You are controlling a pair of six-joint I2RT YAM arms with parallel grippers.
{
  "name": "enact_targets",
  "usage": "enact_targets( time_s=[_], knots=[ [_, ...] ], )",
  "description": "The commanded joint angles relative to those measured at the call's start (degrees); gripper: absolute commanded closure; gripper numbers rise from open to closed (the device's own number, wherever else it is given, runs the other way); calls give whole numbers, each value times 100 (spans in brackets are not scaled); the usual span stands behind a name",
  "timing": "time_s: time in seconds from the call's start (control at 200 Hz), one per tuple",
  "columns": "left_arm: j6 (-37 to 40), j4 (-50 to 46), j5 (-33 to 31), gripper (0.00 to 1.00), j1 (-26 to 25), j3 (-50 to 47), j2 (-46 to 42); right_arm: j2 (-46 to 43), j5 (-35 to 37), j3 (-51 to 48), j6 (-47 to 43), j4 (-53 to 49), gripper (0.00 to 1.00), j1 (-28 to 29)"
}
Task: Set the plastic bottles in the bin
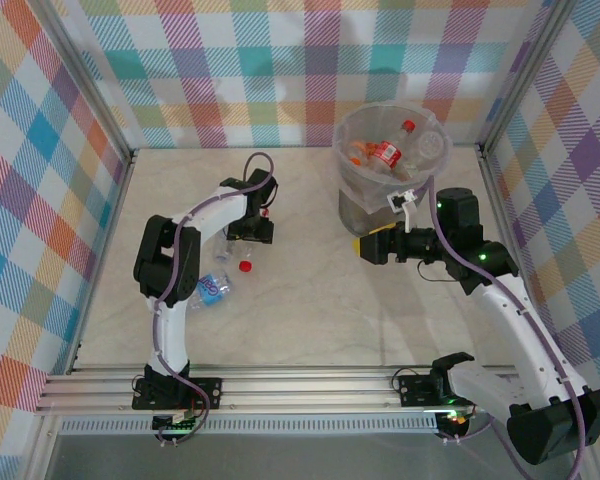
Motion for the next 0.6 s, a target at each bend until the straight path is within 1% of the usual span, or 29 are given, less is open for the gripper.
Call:
enact_targets(
  time_s=[0.0, 0.065, 0.155, 0.225, 0.375, 0.45, 0.595],
  knots=[
    [50, 0, 155, 36, 46, 153, -7, 28, 34, 6, -93, 52, 15, 9],
    [37, 14, 360, 43, 46, 125, -86, 76, 159, 15, 16, 29, 16, 9],
    [-14, 131, 699, 45, 46, 16, -313, 188, 451, 16, 400, 127, 16, 6],
    [-71, 316, 1088, 46, 46, -116, -601, 268, 466, -81, 903, 477, 16, 8],
    [-174, 816, 2137, 47, 46, -469, -1242, 366, 572, -449, 2083, 1572, 15, 10],
    [-172, 1051, 2704, 47, 45, -671, -1581, 489, 480, -427, 2390, 1834, 15, 31],
    [-161, 1620, 3794, 46, 32, -1071, -2269, 590, 667, -357, 2841, 2158, 15, 130]
  ],
)
